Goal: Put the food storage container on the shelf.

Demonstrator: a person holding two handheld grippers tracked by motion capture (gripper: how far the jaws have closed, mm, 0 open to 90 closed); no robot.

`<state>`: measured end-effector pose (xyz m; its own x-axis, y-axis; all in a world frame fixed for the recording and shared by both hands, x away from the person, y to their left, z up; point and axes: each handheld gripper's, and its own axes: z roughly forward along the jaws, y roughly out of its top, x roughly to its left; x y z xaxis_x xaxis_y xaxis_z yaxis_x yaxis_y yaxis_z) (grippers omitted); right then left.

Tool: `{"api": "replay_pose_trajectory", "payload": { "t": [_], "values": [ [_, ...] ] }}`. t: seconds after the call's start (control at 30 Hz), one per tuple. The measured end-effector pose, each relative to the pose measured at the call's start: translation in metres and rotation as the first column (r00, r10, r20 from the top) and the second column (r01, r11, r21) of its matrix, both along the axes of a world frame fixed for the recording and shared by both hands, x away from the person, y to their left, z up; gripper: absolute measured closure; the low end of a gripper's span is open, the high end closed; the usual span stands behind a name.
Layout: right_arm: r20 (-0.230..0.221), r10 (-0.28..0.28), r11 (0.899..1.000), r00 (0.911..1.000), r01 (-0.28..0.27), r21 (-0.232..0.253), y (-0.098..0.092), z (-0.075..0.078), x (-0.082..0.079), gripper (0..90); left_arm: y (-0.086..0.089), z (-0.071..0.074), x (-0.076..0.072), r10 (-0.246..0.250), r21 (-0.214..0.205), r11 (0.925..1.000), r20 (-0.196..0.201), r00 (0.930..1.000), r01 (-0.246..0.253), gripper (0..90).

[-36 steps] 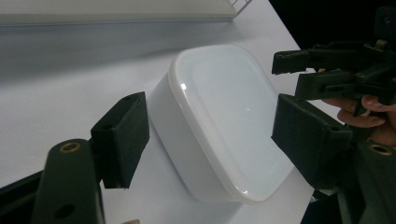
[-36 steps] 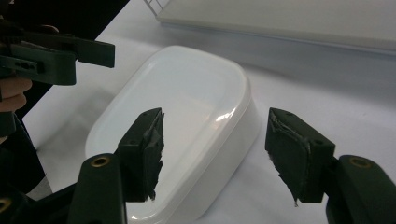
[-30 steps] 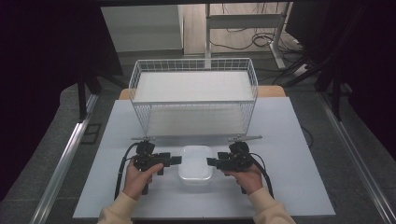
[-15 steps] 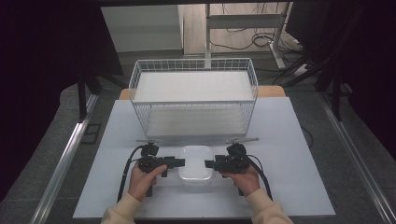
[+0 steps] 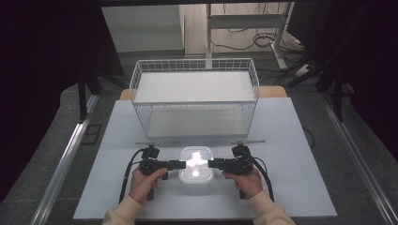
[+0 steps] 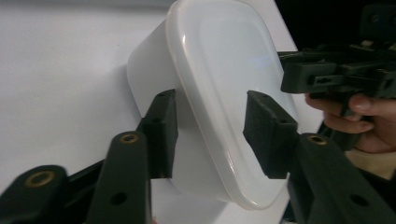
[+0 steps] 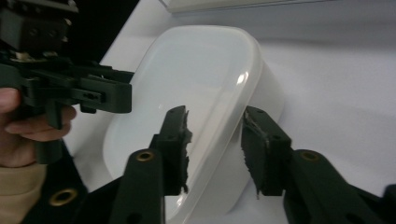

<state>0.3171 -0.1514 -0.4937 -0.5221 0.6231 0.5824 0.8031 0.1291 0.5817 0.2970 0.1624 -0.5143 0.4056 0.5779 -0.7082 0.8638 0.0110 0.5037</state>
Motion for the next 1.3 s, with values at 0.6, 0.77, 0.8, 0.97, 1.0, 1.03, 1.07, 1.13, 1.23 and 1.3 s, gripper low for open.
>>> {"api": "replay_pose_trajectory", "payload": {
  "t": [0.6,0.77,0.8,0.97,1.0,1.03,1.07,1.13,1.23,1.3],
  "values": [
    [-0.028,0.047,0.993,0.9985,-0.043,0.114,-0.017,0.0,-0.011,76.1,0.007,0.014,-0.023,-0.012,-0.01,0.9999,0.087,0.9961,0.012,74.8],
    [-0.025,0.051,0.992,0.9984,-0.047,0.116,-0.017,0.002,-0.013,77.5,0.008,0.015,-0.024,-0.01,-0.013,0.9998,0.094,0.9955,0.012,76.5],
    [-0.01,0.052,0.991,0.9986,-0.051,0.12,-0.017,0.002,-0.014,78.4,0.009,0.016,-0.025,-0.005,-0.014,0.9999,0.101,0.9949,0.006,77.0],
    [0.021,0.056,0.992,0.9982,-0.058,0.11,-0.017,0.005,-0.016,80.0,0.009,0.017,-0.026,-0.004,-0.014,0.9999,0.112,0.9938,0.005,79.0],
    [0.028,0.059,0.993,0.9979,-0.062,0.105,-0.017,0.006,-0.016,80.0,0.009,0.018,-0.026,-0.005,-0.009,0.9999,0.114,0.9934,0.006,79.0],
    [0.04,0.061,0.993,0.9973,-0.064,0.095,-0.016,0.007,-0.017,80.0,0.009,0.018,-0.027,-0.004,-0.01,0.9999,0.118,0.993,0.005,78.9],
    [0.04,0.061,0.993,0.9973,-0.064,0.095,-0.016,0.007,-0.017,80.0,0.009,0.018,-0.027,-0.004,-0.01,0.9999,0.118,0.993,0.005,78.9],
    [0.053,0.062,0.993,0.9966,-0.067,0.094,-0.015,0.01,-0.018,80.0,0.01,0.021,-0.028,-0.005,-0.014,0.9999,0.129,0.9916,0.007,79.0],
    [0.074,0.065,0.993,0.9951,-0.071,0.092,-0.015,0.013,-0.019,80.0,0.01,0.025,-0.029,-0.005,-0.01,0.9999,0.151,0.9886,0.007,79.1],
    [0.081,0.065,0.993,0.9946,-0.072,0.091,-0.015,0.015,-0.02,79.9,0.011,0.028,-0.03,-0.007,-0.008,0.9999,0.159,0.9873,0.009,79.1]
  ]
}}
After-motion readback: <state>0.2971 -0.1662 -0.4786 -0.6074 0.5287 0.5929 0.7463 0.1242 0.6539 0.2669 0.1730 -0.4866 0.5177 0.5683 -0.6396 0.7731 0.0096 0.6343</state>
